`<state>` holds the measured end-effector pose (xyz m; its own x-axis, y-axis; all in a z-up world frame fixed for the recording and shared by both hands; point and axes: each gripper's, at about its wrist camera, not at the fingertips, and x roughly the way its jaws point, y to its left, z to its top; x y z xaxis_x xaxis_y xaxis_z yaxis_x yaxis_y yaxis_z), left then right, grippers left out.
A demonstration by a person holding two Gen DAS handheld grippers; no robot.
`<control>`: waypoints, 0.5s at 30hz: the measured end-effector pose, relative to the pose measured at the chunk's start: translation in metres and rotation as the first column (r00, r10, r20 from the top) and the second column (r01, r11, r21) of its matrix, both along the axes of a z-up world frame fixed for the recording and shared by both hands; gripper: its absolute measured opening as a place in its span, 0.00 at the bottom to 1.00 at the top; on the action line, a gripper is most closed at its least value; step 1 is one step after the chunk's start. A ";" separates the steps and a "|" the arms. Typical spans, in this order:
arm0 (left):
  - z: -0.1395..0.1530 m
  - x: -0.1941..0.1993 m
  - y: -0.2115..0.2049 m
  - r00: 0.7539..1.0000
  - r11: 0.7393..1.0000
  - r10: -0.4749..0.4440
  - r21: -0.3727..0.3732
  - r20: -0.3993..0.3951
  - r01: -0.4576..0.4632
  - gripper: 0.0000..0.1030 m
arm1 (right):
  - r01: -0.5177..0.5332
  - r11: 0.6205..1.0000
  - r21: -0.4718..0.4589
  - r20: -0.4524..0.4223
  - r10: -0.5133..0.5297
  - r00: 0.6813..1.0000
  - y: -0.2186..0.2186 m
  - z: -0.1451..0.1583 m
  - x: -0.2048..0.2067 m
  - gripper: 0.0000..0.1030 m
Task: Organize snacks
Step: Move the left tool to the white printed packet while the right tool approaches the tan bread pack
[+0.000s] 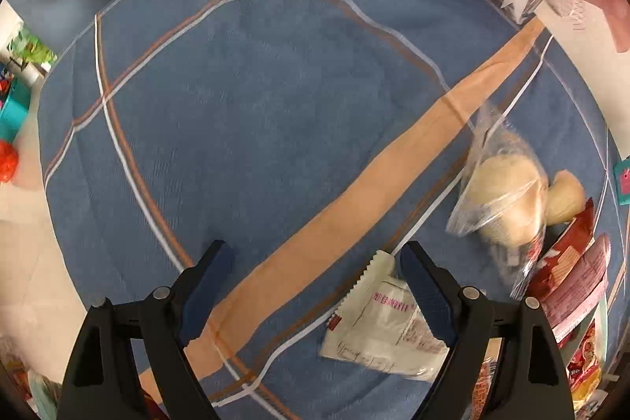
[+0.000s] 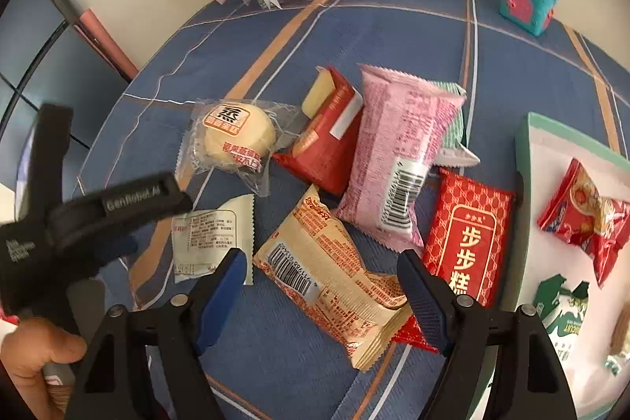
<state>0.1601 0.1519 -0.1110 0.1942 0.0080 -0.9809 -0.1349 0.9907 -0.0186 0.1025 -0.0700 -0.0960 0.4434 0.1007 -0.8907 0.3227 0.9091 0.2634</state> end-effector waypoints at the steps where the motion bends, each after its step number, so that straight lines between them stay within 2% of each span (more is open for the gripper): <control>1: -0.002 0.001 0.002 1.000 1.000 0.001 -0.005 -0.012 -0.001 0.86 | 0.004 1.000 0.009 -0.006 -0.004 1.000 -0.001 -0.001 -0.001 0.78; 8: -0.005 -0.002 0.008 0.999 1.000 -0.017 -0.007 -0.050 0.017 0.86 | 0.003 0.999 0.032 -0.036 -0.001 0.999 -0.001 -0.006 -0.010 0.79; 15: 0.005 -0.015 0.017 0.999 0.999 -0.033 -0.027 -0.037 0.032 0.86 | -0.047 0.999 -0.011 -0.067 0.047 0.997 0.015 -0.010 -0.010 0.79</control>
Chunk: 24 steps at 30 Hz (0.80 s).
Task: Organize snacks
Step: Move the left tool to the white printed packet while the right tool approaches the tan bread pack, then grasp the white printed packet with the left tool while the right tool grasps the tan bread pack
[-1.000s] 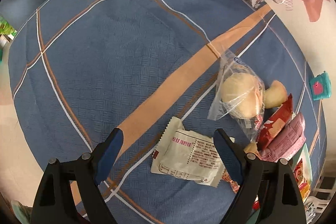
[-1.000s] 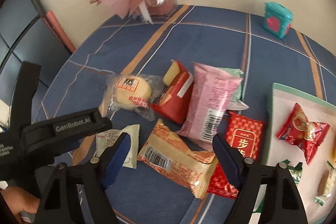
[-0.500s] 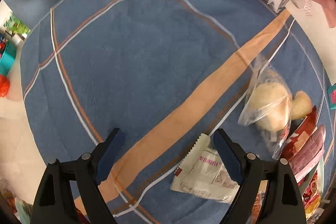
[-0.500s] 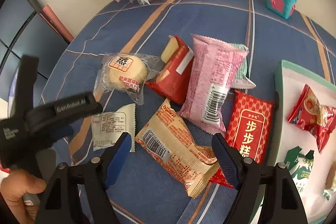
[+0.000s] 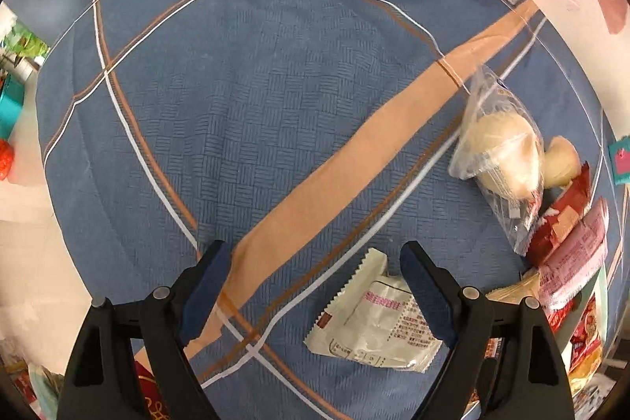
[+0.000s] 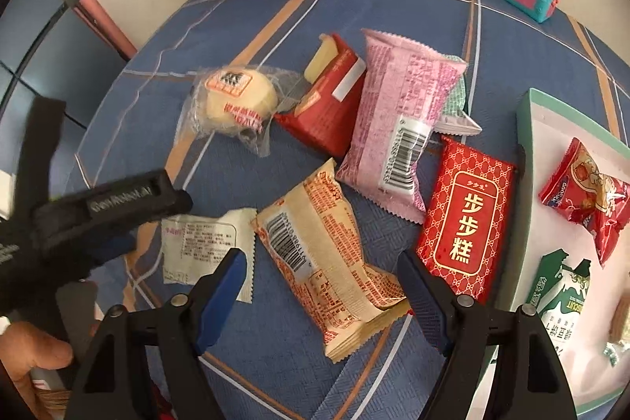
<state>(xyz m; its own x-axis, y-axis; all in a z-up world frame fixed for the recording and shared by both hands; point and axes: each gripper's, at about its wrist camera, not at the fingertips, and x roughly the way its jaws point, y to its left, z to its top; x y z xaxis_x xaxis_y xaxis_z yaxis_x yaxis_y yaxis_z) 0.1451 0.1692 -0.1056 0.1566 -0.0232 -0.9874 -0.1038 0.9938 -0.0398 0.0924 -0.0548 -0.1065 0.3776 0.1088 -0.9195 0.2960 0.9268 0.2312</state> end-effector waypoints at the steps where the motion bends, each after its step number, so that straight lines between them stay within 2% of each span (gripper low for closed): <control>1: 0.002 -0.001 -0.001 1.000 1.000 -0.007 0.003 0.003 0.007 0.86 | -0.007 1.000 -0.011 -0.009 0.007 1.000 0.003 -0.003 0.001 0.79; 7: 0.014 -0.017 -0.020 0.999 0.998 -0.033 0.057 0.038 0.031 0.86 | -0.032 0.999 -0.031 -0.047 0.030 0.998 0.013 -0.011 0.003 0.79; 12: 0.009 -0.018 -0.002 0.997 0.993 0.069 0.096 0.034 -0.072 0.86 | -0.047 0.998 -0.047 -0.057 0.044 0.997 0.018 -0.015 0.004 0.79; 15: 0.008 -0.021 0.006 0.996 0.990 0.086 0.109 0.024 -0.088 0.86 | -0.058 0.997 -0.055 -0.067 0.054 0.996 0.022 -0.017 0.004 0.79; 17: 0.003 -0.025 0.006 0.997 0.993 0.072 0.093 -0.010 -0.071 0.86 | -0.065 0.995 -0.071 -0.082 0.059 0.995 0.024 -0.019 0.002 0.79; 22: 0.003 -0.034 0.006 0.997 0.997 0.066 0.050 -0.034 -0.064 0.86 | -0.057 0.996 -0.074 -0.087 0.050 0.995 0.026 -0.022 -0.001 0.78; 24: 0.003 -0.038 0.002 0.998 0.999 0.040 0.038 -0.046 -0.038 0.85 | -0.060 0.996 -0.073 -0.090 0.053 0.995 0.022 -0.020 -0.009 0.72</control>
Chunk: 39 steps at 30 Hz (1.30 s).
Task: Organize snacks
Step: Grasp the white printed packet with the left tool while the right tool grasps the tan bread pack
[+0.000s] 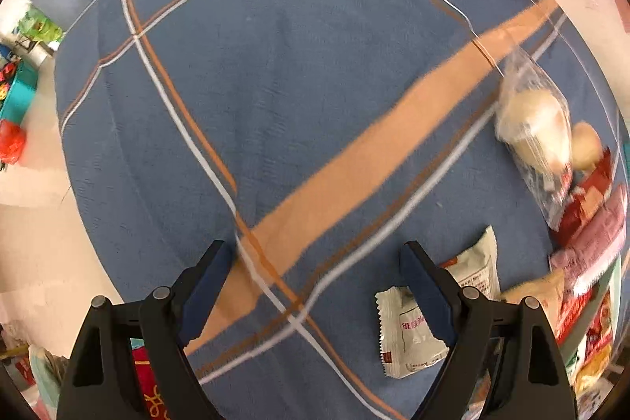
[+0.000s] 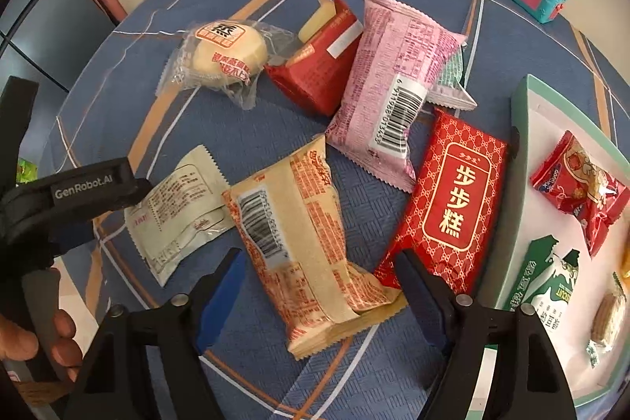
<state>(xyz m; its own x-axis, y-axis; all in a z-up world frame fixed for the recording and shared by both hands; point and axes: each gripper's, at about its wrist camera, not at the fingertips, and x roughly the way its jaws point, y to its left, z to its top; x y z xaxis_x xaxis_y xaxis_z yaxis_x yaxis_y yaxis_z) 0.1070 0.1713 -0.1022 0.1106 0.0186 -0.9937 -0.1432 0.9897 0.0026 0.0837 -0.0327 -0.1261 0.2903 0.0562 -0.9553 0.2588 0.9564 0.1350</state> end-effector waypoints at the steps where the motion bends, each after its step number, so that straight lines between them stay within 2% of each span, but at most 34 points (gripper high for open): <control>1: 0.000 0.000 -0.004 1.000 1.000 -0.011 -0.005 -0.002 0.011 0.85 | -0.003 1.000 -0.008 -0.002 0.003 1.000 0.001 0.000 -0.002 0.69; 5: 0.003 -0.005 -0.014 0.999 0.999 -0.042 -0.024 -0.005 0.042 0.85 | 0.014 1.000 0.018 -0.014 -0.014 1.000 -0.008 0.002 -0.014 0.56; 10: 0.012 -0.008 -0.035 0.997 0.997 -0.074 -0.018 0.024 0.074 0.85 | 0.050 0.998 0.043 -0.044 -0.048 0.998 -0.016 -0.007 -0.028 0.56; 12: 0.021 -0.014 -0.041 0.990 0.991 -0.130 -0.032 0.047 0.132 0.85 | 0.060 0.997 0.045 -0.054 -0.058 0.997 -0.019 -0.007 -0.033 0.56; 15: 0.029 -0.025 -0.072 0.961 0.962 -0.269 -0.031 0.063 0.271 0.86 | 0.079 0.995 0.056 -0.063 -0.075 0.995 -0.026 -0.007 -0.039 0.56; 17: 0.029 -0.031 -0.094 0.928 0.929 -0.369 -0.016 0.059 0.370 0.86 | 0.091 0.994 0.060 -0.067 -0.087 0.994 -0.034 -0.006 -0.045 0.56; 20: 0.025 -0.039 -0.111 0.898 0.898 -0.438 -0.025 0.033 0.439 0.86 | 0.098 0.993 0.062 -0.071 -0.093 0.993 -0.043 -0.006 -0.046 0.56; 22: 0.021 -0.042 -0.119 0.890 0.890 -0.455 -0.024 0.016 0.455 0.86 | 0.095 0.994 0.060 -0.074 -0.090 0.993 -0.049 -0.005 -0.049 0.56; 25: 0.013 -0.043 -0.125 0.892 0.892 -0.452 -0.027 -0.006 0.452 0.86 | 0.093 0.994 0.058 -0.078 -0.088 0.993 -0.055 -0.006 -0.048 0.56; 28: 0.013 -0.035 -0.120 0.910 0.909 -0.416 -0.018 0.006 0.416 0.86 | 0.092 0.994 0.058 -0.080 -0.087 0.993 -0.062 -0.006 -0.047 0.56; 32: 0.024 -0.026 -0.108 0.940 0.940 -0.336 0.079 0.058 0.331 0.85 | 0.100 0.994 0.053 -0.076 -0.096 0.992 -0.062 -0.004 -0.045 0.58; 36: 0.029 -0.019 -0.095 0.962 0.965 -0.263 0.040 0.075 0.261 0.85 | 0.117 0.992 0.038 -0.054 -0.115 0.992 -0.068 0.006 -0.038 0.63; 39: 0.034 -0.019 -0.094 0.957 0.960 -0.281 0.026 0.077 0.280 0.85 | 0.126 0.992 0.028 -0.018 -0.126 0.992 -0.075 0.020 -0.033 0.68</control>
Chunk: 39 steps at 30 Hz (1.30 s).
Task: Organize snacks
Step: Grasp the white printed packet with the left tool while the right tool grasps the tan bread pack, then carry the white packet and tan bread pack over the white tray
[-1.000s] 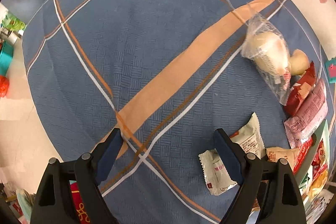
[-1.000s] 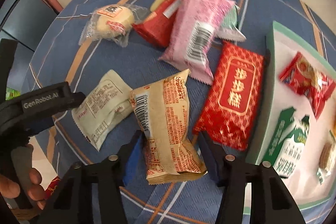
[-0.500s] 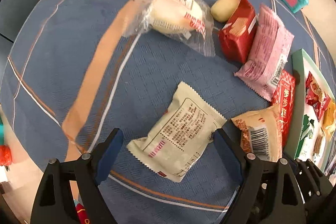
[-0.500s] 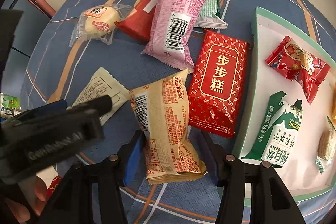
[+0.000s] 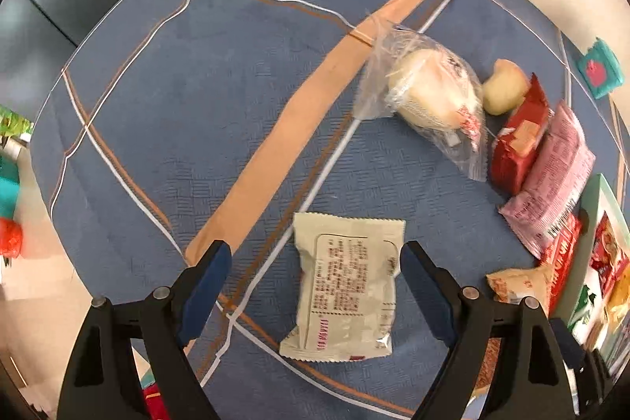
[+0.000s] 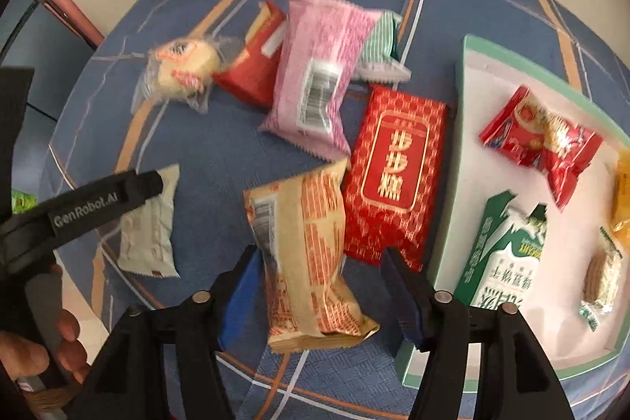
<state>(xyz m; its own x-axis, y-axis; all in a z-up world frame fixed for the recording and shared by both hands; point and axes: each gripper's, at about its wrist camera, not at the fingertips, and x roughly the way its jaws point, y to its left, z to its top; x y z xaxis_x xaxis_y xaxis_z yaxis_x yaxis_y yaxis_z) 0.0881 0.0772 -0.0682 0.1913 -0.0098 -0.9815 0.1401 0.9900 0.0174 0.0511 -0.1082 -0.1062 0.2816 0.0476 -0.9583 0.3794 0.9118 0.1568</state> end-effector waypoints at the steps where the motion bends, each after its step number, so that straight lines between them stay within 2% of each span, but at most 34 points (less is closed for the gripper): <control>1: 0.002 0.000 0.003 1.000 1.000 -0.008 -0.008 -0.006 0.008 0.85 | -0.002 1.000 -0.007 0.010 0.002 1.000 -0.001 0.004 0.001 0.69; 3: 0.012 0.000 -0.001 1.000 1.000 -0.021 -0.015 -0.018 0.020 0.85 | -0.013 1.000 -0.018 0.022 0.014 1.000 0.002 0.012 0.005 0.69; 6: 0.010 0.002 -0.013 0.999 0.999 -0.032 -0.005 -0.036 0.032 0.85 | -0.061 0.997 -0.040 0.030 0.062 0.998 0.011 0.021 0.009 0.69; 11: -0.006 0.003 -0.014 0.996 0.999 -0.042 -0.013 -0.079 0.041 0.84 | -0.106 0.991 -0.082 -0.030 0.104 0.994 0.022 0.013 0.017 0.69; 12: -0.007 0.003 -0.016 0.995 0.999 -0.047 -0.021 -0.087 0.045 0.82 | -0.110 0.990 -0.087 -0.041 0.107 0.993 0.022 0.009 0.017 0.69; 13: -0.009 0.002 -0.018 0.994 0.998 -0.052 -0.030 -0.098 0.049 0.75 | -0.114 0.989 -0.091 -0.053 0.109 0.993 0.022 0.007 0.018 0.69; 16: -0.010 0.000 -0.025 0.993 0.998 -0.063 -0.032 -0.097 0.060 0.73 | -0.124 0.990 -0.068 -0.052 0.121 0.991 0.026 0.006 0.022 0.69; 19: -0.009 -0.002 -0.028 0.995 0.998 -0.055 -0.038 -0.087 0.052 0.60 | -0.145 0.989 -0.041 -0.023 0.144 0.989 0.033 0.011 0.025 0.69; 20: -0.011 -0.002 -0.026 0.995 0.998 -0.053 -0.044 -0.086 0.049 0.59 | -0.150 0.988 -0.046 -0.020 0.149 0.989 0.036 0.010 0.026 0.69; 24: -0.010 -0.001 -0.028 0.995 0.998 -0.056 -0.036 -0.085 0.053 0.58 | -0.162 0.981 -0.103 -0.055 0.157 0.986 0.043 0.005 0.031 0.68; 25: -0.009 0.000 -0.025 0.995 0.998 -0.057 -0.034 -0.085 0.055 0.58 | -0.163 0.981 -0.109 -0.068 0.156 0.985 0.046 0.000 0.032 0.68; 26: -0.020 -0.002 -0.025 0.995 0.998 -0.057 -0.034 -0.084 0.054 0.58 | -0.163 0.980 -0.112 -0.077 0.155 0.985 0.048 -0.004 0.032 0.67; 32: -0.022 0.000 -0.022 0.995 0.998 -0.062 -0.024 -0.079 0.060 0.58 | -0.181 0.973 -0.141 -0.112 0.166 0.980 0.067 -0.023 0.036 0.66; 34: -0.038 -0.001 -0.025 0.995 0.998 -0.066 -0.021 -0.079 0.064 0.58 | -0.173 0.976 -0.135 -0.109 0.159 0.981 0.069 -0.023 0.037 0.66; 36: -0.037 0.000 -0.025 0.995 0.998 -0.066 -0.023 -0.079 0.064 0.58 | -0.166 0.978 -0.129 -0.104 0.153 0.983 0.071 -0.022 0.038 0.58; 37: -0.041 -0.001 -0.025 0.995 0.998 -0.062 -0.028 -0.078 0.060 0.57 | -0.163 0.979 -0.125 -0.096 0.152 0.984 0.071 -0.020 0.039 0.48; 39: -0.039 0.001 -0.022 0.996 0.998 -0.053 -0.040 -0.076 0.050 0.56 | -0.160 0.980 -0.121 -0.082 0.151 0.985 0.060 -0.015 0.036 0.44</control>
<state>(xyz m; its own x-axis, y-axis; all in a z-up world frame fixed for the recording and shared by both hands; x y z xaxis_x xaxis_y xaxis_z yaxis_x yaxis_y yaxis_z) 0.0887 0.0549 -0.1070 0.1136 -0.0555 -0.9920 0.1901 0.9812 -0.0331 0.0875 -0.0484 -0.1209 0.2103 -0.0378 -0.9769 0.2373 0.9713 0.0135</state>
